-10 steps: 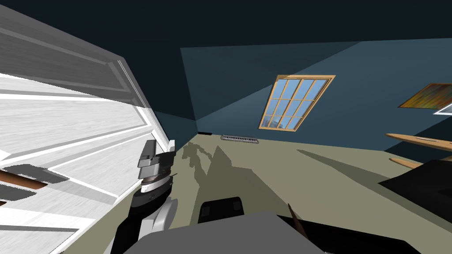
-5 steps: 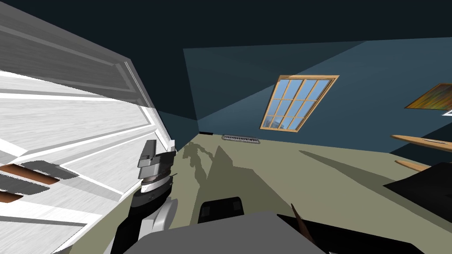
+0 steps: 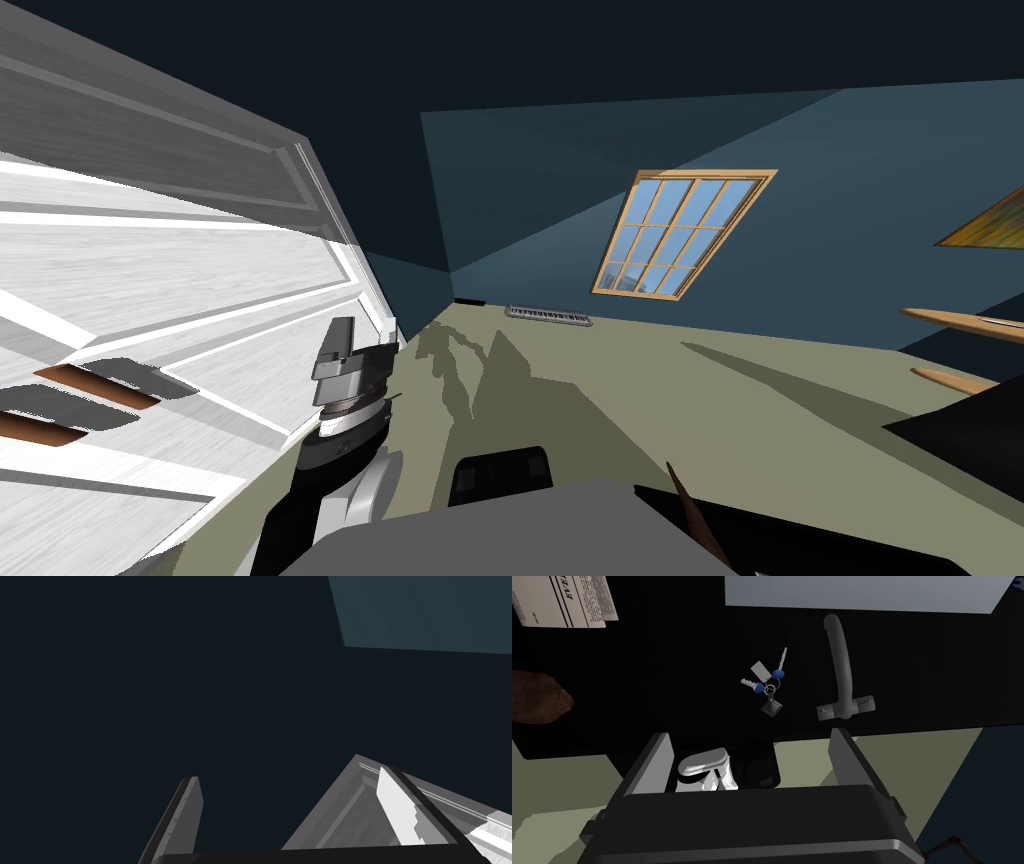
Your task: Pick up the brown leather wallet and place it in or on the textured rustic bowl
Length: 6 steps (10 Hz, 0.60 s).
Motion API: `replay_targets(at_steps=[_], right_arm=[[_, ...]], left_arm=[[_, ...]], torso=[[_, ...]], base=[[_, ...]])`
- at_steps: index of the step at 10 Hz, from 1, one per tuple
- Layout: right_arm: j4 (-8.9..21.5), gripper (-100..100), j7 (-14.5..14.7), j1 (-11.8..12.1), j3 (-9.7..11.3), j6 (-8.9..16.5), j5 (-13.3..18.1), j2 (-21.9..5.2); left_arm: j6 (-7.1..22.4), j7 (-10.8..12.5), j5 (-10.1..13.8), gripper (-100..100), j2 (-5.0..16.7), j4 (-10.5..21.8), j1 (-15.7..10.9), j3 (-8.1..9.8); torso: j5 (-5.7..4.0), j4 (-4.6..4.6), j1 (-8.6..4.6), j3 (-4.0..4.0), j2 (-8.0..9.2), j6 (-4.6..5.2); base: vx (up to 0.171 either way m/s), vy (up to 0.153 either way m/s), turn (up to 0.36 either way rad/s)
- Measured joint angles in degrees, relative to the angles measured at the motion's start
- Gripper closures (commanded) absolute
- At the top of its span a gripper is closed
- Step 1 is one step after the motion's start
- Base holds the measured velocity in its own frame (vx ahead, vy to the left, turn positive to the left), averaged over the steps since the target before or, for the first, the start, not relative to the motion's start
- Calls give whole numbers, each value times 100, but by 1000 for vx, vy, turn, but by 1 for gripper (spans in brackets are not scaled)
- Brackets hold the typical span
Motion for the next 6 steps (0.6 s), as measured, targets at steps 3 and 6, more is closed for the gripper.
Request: replay_targets(at_steps=[3,6], right_arm=[[378,-100,85,-164,-139,-254,97,7],[786,-100,170,-269,-332,-578,198,-3]], left_arm=[[0,0,0,0,0,0,0,0],[0,0,0,0,0,0,0,0]], torso=[[0,0,4,0,0,0],[0,0,2,-1,-1,0]], base=[[-8,53,35],[-3,37,5]])
